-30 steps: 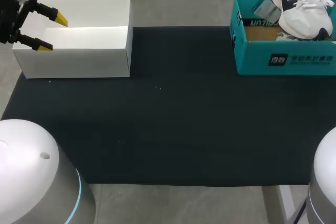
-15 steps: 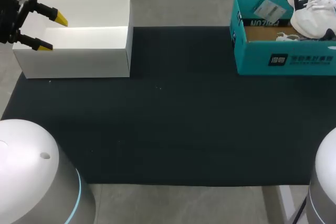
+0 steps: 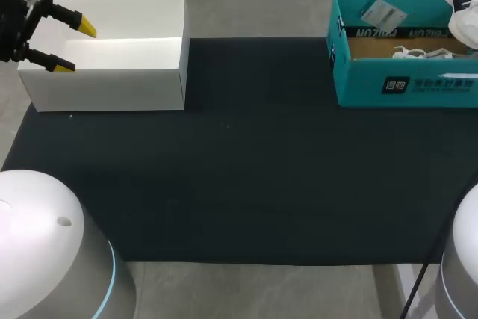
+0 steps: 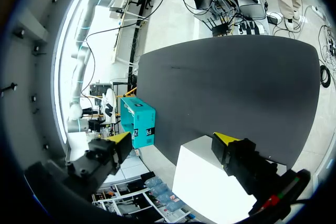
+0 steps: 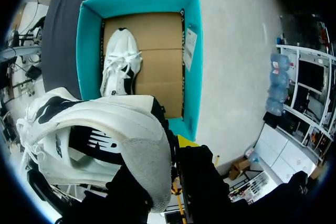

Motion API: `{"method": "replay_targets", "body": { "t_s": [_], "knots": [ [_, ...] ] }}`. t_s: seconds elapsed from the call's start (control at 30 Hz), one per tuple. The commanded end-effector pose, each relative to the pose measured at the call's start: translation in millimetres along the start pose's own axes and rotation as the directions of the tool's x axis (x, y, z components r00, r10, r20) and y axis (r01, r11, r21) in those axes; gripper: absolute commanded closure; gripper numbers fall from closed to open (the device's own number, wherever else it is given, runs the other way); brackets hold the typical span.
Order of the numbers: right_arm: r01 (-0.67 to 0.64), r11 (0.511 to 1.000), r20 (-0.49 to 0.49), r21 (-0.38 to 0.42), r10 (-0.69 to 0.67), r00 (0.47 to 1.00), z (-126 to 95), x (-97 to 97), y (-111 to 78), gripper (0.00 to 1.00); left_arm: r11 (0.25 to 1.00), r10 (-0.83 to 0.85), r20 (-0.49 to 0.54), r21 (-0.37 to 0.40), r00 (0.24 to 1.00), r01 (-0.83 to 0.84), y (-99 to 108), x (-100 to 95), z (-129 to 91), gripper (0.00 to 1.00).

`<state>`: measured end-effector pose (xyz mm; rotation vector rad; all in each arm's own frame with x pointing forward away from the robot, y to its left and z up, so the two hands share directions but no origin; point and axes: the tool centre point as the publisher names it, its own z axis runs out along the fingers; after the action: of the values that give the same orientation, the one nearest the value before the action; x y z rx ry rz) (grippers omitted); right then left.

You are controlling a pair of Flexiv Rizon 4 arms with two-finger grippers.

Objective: Take the shoe out of the shoebox, open the shoe tongue, remove and reinsert the insole, then place the shoe into the shoebox

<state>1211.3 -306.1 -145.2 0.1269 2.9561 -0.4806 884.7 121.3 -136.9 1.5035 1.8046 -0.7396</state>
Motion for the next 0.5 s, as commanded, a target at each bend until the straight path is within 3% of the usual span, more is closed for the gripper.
{"method": "replay_targets", "body": {
  "t_s": [0.03,0.17,0.27,0.37,0.5],
  "knots": [
    [-0.021,1.000,-0.044,0.009,0.022,0.999,14.8,-16.5,-8.0,1.00,1.000,-0.001,-0.003,0.001,1.000,0.001,0.2,-0.6,-0.3,0.00],
    [-0.186,0.983,-0.089,-0.004,0.185,0.979,24.2,-21.1,-17.4,1.00,1.000,-0.001,-0.003,0.001,1.000,0.001,0.2,-0.6,-0.3,0.00],
    [-0.386,0.923,-0.130,-0.007,0.382,0.915,24.9,-21.9,-21.9,1.00,1.000,-0.001,-0.003,0.001,1.000,0.001,0.2,-0.6,-0.3,0.00],
    [-0.553,0.833,-0.165,0.023,0.549,0.819,26.2,-17.9,-23.8,1.00,1.000,-0.001,-0.003,0.001,1.000,0.001,0.2,-0.6,-0.3,0.00],
    [-0.743,0.663,-0.215,0.088,0.741,0.636,25.5,-12.9,-24.7,1.00,1.000,-0.001,-0.003,0.001,1.000,0.001,0.2,-0.6,-0.3,0.00]
  ]
}}
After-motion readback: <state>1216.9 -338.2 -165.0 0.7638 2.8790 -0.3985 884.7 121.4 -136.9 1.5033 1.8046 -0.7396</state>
